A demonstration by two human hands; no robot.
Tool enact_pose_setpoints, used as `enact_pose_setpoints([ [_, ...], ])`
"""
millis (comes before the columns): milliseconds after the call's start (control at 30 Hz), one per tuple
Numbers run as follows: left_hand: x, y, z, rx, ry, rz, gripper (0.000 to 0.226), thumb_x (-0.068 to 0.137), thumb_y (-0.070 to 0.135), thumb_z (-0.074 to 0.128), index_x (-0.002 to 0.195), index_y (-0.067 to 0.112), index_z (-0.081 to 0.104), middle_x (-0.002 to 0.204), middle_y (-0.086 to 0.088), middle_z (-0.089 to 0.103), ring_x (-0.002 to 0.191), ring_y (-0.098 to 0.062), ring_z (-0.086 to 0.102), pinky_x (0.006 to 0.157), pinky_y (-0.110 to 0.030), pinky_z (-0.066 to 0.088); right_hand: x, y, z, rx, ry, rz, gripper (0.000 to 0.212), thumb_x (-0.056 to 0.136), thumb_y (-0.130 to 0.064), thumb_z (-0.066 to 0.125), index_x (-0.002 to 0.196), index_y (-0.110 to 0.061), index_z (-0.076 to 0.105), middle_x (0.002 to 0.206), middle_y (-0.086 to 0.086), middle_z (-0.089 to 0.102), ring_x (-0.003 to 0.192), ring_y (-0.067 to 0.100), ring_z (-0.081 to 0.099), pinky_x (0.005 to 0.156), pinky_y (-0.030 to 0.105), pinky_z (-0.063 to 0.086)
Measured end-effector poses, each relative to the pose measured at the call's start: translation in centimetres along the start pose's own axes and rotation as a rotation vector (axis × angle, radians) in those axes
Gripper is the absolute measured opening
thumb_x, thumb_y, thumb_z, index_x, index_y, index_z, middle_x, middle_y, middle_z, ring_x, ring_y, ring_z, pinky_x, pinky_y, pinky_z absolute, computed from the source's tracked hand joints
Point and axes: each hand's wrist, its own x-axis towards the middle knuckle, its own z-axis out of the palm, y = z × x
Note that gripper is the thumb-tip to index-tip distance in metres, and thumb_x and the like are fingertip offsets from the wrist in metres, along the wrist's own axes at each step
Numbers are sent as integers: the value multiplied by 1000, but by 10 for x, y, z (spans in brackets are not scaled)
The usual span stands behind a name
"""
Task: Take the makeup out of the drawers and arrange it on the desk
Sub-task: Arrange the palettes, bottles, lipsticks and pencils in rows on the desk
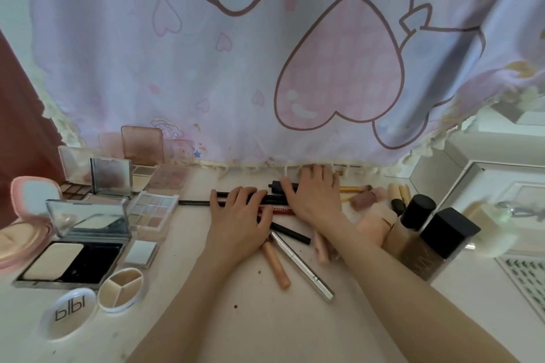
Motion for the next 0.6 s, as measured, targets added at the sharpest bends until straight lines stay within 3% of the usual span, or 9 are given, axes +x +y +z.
enact_pose_setpoints([
  [233, -4, 3, -2, 51, -2, -14, 45, 94, 42, 28, 137, 31, 33, 138, 12, 36, 131, -9, 23, 112, -52, -3, 18, 5, 4, -38, -40, 9, 71, 91, -62, 22, 132, -9, 44, 139, 13, 38, 130, 31, 30, 111, 52, 16],
  [600, -12, 4, 0, 90, 27, -23, 44, 94, 40, 27, 137, 32, 32, 133, 3, 36, 127, -17, 26, 112, -52, 1, -21, -12, 2, -15, -64, -178, 45, 98, -44, 24, 124, -17, 50, 128, 8, 46, 117, 28, 41, 98, 43, 29],
])
